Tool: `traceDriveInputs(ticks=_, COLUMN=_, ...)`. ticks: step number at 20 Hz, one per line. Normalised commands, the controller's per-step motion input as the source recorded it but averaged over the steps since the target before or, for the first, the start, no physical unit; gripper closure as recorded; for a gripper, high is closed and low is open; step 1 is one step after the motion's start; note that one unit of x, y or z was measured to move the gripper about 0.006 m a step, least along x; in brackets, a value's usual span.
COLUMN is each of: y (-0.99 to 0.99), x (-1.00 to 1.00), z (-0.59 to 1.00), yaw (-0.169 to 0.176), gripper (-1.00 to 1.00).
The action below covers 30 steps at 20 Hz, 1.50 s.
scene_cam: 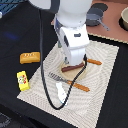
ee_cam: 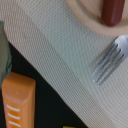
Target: Interact with the objects in diverse but meaningful ways.
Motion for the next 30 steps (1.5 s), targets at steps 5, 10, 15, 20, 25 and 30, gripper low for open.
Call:
traceDriveInputs(ticks=5, y=-0.09, x=-1.0, z=0.0, yaw=-0.029, gripper=-1.0)
traceDriveInputs(ticks=10, y=-0.16, x=-1.0, z=-0.07, yaw=-0.041, gripper=-1.0)
traceDriveInputs(ticks=15, y=-0.23, x=-0.98, z=-0.16, yaw=-0.066, gripper=-1.0)
traceDriveInputs(ticks=20, y=-0.33, x=-0.66, z=-0.17, yaw=-0.195, gripper=-1.0)
traceDriveInputs(ticks=25, y=-0.32, x=-0.56, z=-0.19, yaw=-0.23, gripper=-1.0)
traceDriveInputs(ticks=30, y=-0.34, x=-0.68, z=-0.05, yaw=-0.183, gripper=-1.0)
